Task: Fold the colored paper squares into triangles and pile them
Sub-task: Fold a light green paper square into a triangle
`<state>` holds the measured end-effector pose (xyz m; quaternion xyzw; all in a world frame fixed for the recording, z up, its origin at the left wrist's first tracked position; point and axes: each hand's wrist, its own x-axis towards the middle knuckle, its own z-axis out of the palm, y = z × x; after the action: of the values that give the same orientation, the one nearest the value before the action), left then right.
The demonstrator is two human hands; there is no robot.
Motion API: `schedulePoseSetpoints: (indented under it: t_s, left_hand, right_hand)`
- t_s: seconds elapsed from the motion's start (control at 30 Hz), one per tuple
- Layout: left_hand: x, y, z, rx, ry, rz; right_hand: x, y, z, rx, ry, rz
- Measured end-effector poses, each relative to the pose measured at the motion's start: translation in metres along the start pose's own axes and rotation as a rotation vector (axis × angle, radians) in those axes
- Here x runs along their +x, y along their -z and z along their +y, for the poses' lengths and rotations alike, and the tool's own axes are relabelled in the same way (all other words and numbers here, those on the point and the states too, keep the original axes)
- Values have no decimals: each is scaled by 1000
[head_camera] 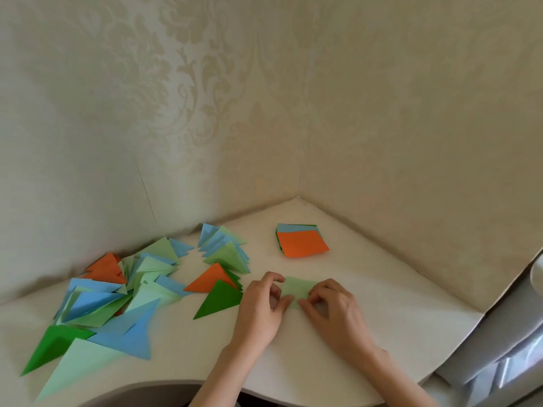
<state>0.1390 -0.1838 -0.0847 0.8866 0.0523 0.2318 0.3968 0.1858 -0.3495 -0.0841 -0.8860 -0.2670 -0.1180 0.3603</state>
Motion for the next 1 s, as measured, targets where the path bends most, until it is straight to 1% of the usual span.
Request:
schedulePoseSetpoints:
  t_s: [0.13,0.27,0.4,0.57,0.7,0.8,0.87,0.93,1.0]
  left_hand:
    - [0,-3,1,47,-15,9]
    - [2,-3,-1,9,9,11]
    - [4,-2,-5,-23,37,22]
    - [6,2,-8,-53,3,6]
    - [6,4,-7,-65,-2,-34]
    - [7,7,-5,-65,-19,-113]
    - [7,8,-7,-26,-63,-166]
    - [7,9,-9,21,-125,-208]
    - [9,12,-9,67,-175,-230]
  right_hand:
    - [2,-5,-2,6,-48,34]
    - [2,-7,-2,29,-74,44]
    - [3,-7,-1,69,-82,15]
    - [9,-1,-1,106,-142,-65]
    - [11,8,-2,115,-170,-133]
    - [13,17,-1,152,-229,-174]
    - [15,21,1,196,-303,-124]
    - [18,20,2,185,-341,-58]
    - [19,16,-2,128,-345,-63]
